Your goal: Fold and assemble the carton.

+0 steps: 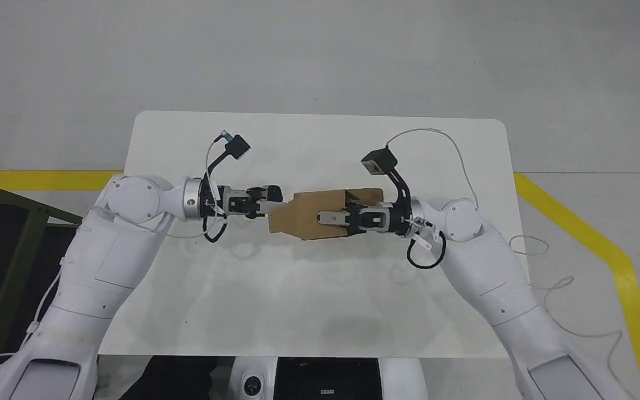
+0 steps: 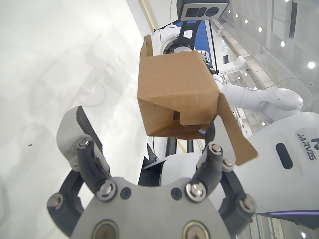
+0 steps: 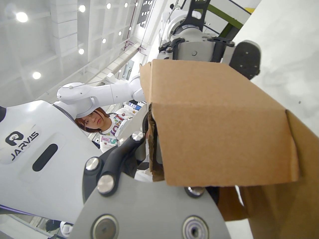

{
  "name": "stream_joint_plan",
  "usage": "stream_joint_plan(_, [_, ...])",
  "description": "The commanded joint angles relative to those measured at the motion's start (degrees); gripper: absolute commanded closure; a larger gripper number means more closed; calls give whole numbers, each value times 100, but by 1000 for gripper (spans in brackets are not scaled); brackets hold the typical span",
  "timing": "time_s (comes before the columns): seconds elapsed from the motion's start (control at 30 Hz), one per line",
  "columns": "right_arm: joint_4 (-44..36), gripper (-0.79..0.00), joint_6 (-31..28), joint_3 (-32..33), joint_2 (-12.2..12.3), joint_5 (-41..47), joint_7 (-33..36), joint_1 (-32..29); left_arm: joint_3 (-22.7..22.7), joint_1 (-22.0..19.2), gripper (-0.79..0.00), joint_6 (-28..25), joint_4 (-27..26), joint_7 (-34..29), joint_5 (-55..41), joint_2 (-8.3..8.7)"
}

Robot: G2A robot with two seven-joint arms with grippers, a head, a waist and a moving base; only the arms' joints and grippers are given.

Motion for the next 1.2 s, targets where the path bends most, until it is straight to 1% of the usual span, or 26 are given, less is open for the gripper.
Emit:
stream_joint_plan(0.0, [9, 0, 48, 146, 49, -183, -56, -67, -45, -13, -785, -3, 55, 13, -2, 9])
stream_joint_plan(0.2, [-125, 0, 306, 466, 175, -741, -274, -296, -194, -43, -785, 11, 145, 54, -80, 35])
stream_joint_plan(0.4, [-331, 0, 479, 483, 201, -939, -440, -391, -187, 4, -785, -56, -81, 44, 16, 46])
stream_joint_plan(0.57, [-388, 0, 454, 375, 175, -901, -466, -325, -83, 45, -785, -124, -190, 174, 360, 39])
stream_joint_plan(0.7, [-398, 0, 421, 319, 161, -837, -440, -274, -24, 49, -785, -161, -159, 324, 624, 33])
stream_joint_plan(1.17, [-607, 0, 239, 215, 129, -417, -311, -214, 83, 38, -785, -146, 11, 418, 808, 26])
